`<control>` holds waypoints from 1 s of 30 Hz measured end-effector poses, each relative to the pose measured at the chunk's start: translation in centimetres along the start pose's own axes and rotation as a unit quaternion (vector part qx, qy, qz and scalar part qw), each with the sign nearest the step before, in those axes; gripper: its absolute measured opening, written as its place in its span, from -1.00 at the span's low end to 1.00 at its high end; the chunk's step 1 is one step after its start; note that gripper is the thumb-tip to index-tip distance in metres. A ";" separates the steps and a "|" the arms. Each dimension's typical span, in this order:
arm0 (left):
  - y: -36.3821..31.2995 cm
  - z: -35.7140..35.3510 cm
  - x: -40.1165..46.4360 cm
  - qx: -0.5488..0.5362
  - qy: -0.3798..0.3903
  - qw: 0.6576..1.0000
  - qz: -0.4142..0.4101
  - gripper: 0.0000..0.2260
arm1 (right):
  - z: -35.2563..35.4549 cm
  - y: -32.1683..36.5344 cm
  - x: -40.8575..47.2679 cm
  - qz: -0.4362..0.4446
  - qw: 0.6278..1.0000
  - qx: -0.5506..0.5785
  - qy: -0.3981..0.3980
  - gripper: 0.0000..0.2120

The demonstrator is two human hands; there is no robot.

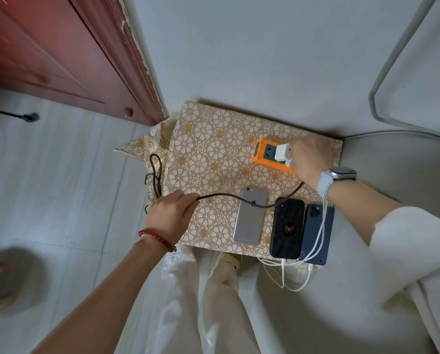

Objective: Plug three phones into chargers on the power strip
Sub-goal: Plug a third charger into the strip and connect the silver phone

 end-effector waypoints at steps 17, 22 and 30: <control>-0.9 -0.7 2.0 0.011 -0.012 1.000 -0.014 -0.84 | -0.2 0.6 0.0 -0.007 0.998 0.058 0.001 -0.76; -0.8 -1.0 2.1 0.006 0.000 1.000 -0.010 -0.83 | -0.2 1.1 0.3 0.005 0.999 0.044 -0.001 -0.82; -0.6 -0.8 2.3 0.010 -0.002 1.000 -0.019 -0.90 | -0.2 1.5 0.6 0.019 0.999 0.021 -0.017 -0.84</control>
Point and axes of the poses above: each hand's wrist, its own x-axis towards the middle knuckle, its own z-axis out of the back of the hand, y = z × x, the point moved 3 cm from there along x, towards the middle knuckle, and after that the axes turned 8 degrees about -x, right-handed, at the moved point
